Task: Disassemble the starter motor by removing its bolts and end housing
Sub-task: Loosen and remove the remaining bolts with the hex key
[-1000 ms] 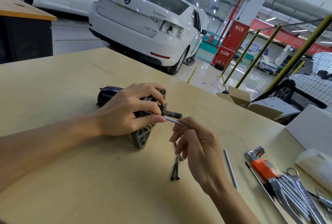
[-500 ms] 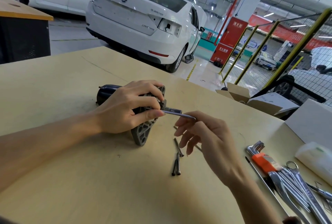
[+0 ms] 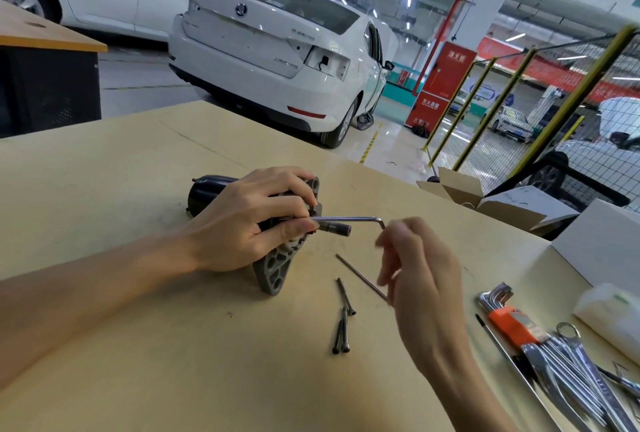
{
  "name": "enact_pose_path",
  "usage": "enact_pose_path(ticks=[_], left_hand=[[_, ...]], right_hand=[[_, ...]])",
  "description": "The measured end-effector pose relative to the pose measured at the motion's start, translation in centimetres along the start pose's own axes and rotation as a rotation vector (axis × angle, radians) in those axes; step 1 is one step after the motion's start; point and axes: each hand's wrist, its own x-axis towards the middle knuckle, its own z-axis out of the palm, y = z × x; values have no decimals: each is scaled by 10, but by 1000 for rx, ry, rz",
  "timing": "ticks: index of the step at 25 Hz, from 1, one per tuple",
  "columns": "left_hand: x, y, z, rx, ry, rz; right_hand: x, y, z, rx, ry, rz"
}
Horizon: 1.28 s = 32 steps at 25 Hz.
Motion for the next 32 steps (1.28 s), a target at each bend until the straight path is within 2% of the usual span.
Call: enact_pose_path(ticks=[3,4,9,12,15,19,21,22,23,24,27,29,30,32], left_hand=[[0,0,-2,5,-9,6],[1,0,-3,7,-19,10],[-1,-1,-3,26,-42,26],[-2,0,-2,42,-49,26],[-1,2,-4,38,-65,3],[0,5,-3,19,-66,-34],[0,5,-4,19,-65,-41],[0,6,-4,22,-67,-39],[0,5,-5,27,-72,-32],[1,5,-6,33,-78,-24],[1,5,-5,34,-78,-14],[1,6,-5,29,-70,-16],[1,6,-5,29,-68,-16],[1,6,-5,26,-65,-17]], right_hand=[[3,-11,-2,244,-268,363],[3,-13,-2,303,-321,430],[3,-12,-3,503,-394,423],[3,-12,-7,345,-426,304],[1,-8,-6,67,-404,71],[0,2,-3,-530,-124,-465],[2,3,-2,-650,-23,-645],[1,3,-1,-639,-11,-661],[0,3,0,-579,-23,-609],[-2,0,3,-457,-63,-478],[-7,-2,6,121,-276,52],[-4,-5,6,411,-395,296],[-2,-7,5,496,-435,365],[-2,-7,5,544,-469,377]])
